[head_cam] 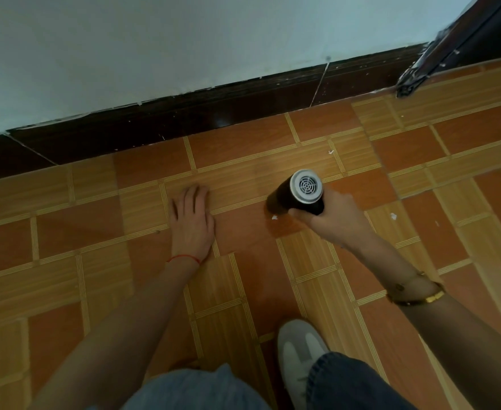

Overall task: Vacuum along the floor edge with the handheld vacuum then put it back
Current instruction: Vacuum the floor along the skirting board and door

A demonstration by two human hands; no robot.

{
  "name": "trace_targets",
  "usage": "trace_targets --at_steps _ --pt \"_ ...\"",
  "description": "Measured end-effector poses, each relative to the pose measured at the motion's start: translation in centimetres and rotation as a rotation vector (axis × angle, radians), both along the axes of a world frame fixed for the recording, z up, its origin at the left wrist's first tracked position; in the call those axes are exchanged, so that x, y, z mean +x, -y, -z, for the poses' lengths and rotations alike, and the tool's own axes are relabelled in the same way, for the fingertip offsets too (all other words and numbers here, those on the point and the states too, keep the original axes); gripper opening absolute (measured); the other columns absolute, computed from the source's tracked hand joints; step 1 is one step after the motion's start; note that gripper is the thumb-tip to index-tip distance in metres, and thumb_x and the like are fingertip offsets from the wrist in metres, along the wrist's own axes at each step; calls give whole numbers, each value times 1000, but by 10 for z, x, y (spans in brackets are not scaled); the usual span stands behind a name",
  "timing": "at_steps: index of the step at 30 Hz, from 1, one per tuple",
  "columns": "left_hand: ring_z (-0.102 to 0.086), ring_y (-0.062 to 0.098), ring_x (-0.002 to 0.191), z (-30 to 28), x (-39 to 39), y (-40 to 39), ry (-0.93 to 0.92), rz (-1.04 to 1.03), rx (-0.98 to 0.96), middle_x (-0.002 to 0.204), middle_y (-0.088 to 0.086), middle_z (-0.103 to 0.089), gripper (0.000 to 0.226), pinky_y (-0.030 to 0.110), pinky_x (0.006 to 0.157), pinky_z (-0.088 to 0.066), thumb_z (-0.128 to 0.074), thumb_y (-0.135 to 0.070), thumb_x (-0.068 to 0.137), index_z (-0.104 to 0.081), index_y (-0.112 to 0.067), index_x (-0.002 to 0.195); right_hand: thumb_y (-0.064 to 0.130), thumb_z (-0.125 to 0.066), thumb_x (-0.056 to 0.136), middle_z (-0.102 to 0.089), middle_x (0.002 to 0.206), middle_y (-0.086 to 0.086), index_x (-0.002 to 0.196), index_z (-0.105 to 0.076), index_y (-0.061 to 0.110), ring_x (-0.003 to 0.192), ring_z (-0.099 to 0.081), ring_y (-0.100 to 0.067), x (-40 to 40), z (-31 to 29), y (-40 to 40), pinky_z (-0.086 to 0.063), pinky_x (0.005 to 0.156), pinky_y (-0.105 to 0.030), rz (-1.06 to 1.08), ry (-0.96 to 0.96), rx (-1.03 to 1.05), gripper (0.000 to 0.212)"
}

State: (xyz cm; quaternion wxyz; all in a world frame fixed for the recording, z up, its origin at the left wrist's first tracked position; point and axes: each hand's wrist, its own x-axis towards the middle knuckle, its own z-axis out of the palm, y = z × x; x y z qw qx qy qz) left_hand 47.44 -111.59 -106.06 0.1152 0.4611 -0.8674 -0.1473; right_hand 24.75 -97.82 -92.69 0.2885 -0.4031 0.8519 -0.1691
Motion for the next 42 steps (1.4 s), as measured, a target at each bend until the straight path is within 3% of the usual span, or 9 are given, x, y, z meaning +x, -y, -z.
trace_targets --at_steps 5,9,12,16,22,27,33,42 --pt "-28 29 145 -7 12 -7 14 87 15 149 13 -40 50 57 121 -15 -45 -11 93 -43 -11 143 51 -68 82 -69 102 1 125 -54 22 99 -62 -20 8 0 -19 -46 78 -31 -22 -49 -12 54" --pt "-30 30 144 -15 12 -10 6 130 -5 147 13 -41 47 59 119 -18 -46 -8 93 -43 -12 140 51 -69 81 -61 90 8 120 -58 19 88 -58 -12 14 2 -23 -41 62 -21 -49 13 32 52" --pt "-30 32 143 -20 8 -11 13 168 -19 147 15 -41 48 60 118 -21 -49 -6 92 -42 -10 140 55 -66 81 -66 95 2 122 -55 22 94 -63 -20 16 4 -22 -51 71 -32 39 -26 -1 54" --pt "-33 33 142 -25 0 -16 1 182 -27 147 16 -41 49 57 119 -21 -48 -6 92 -41 -9 141 52 -65 84 -69 102 -6 130 -50 19 98 -64 -30 10 3 -22 -53 80 -43 149 -130 -62 58" --pt "-30 34 143 -20 -10 -20 22 199 -9 147 16 -40 47 57 120 -18 -48 -7 94 -41 -10 141 57 -63 83 -69 95 1 124 -53 22 91 -65 -22 4 7 -26 -53 73 -36 39 -58 -46 55" --pt "-27 33 144 -15 -11 -19 94 198 16 148 15 -39 47 58 120 -18 -44 -13 95 -40 -13 142 56 -61 85 -70 100 -8 125 -52 15 94 -65 -30 -9 17 -24 -53 74 -40 177 -212 -94 59" --pt "-31 32 140 -7 -9 -14 140 190 23 147 14 -40 50 57 119 -21 -34 -20 94 -42 -13 142 56 -66 82 -70 105 -2 126 -54 18 99 -65 -24 -22 23 -9 -55 81 -42 118 -74 -138 60" --pt "-35 34 137 -8 -9 -11 183 205 19 146 14 -40 52 55 116 -28 -27 -25 94 -42 -12 142 53 -66 83 -69 110 -3 134 -48 18 101 -65 -24 -30 28 38 -55 82 -43 79 -29 -209 64"
